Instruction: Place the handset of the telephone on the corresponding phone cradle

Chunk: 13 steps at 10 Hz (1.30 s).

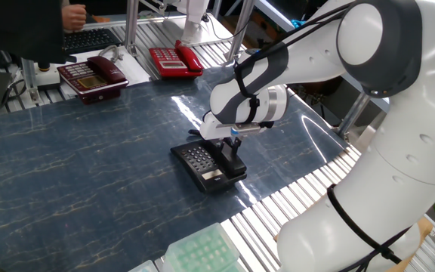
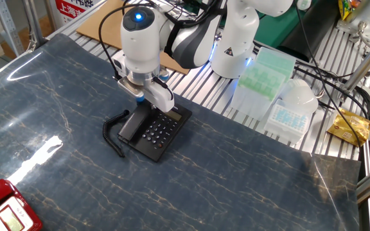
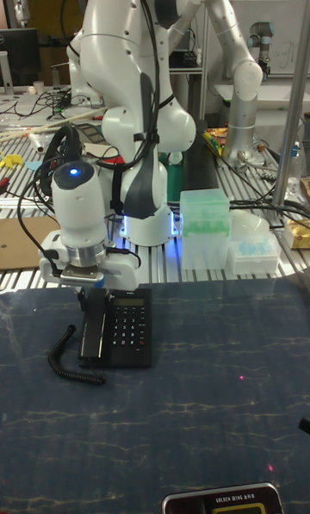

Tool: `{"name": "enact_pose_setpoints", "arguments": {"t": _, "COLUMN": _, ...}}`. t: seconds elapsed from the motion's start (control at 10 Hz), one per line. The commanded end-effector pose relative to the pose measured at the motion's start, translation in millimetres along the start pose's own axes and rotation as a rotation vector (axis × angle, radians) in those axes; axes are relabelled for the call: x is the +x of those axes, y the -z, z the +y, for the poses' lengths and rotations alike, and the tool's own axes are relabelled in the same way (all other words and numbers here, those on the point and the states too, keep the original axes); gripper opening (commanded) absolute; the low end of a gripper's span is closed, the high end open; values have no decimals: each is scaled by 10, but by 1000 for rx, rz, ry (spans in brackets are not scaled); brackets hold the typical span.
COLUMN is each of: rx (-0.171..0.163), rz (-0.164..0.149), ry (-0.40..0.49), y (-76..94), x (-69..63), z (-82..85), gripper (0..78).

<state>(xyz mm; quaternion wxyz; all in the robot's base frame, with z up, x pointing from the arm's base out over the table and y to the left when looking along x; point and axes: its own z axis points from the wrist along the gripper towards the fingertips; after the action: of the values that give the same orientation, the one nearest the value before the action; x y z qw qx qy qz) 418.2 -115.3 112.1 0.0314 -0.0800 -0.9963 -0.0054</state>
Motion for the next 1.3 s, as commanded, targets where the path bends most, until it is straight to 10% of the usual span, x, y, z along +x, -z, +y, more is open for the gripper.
{"name": "enact_pose_setpoints", "arguments": {"t": 0.1, "rx": 1, "rz": -3, "ry": -1, "y": 10, "x": -9, "z": -2, "gripper": 775}}
{"name": "enact_pose_setpoints", "arguments": {"t": 0.6, "rx": 1, "rz": -3, "ry": -1, "y": 10, "x": -9, "z": -2, "gripper": 775}}
{"name": "enact_pose_setpoints", "arguments": {"t": 1.3, "rx": 22, "rz": -35, "ry": 49, "y": 716, "x": 8, "z": -13, "gripper": 775}}
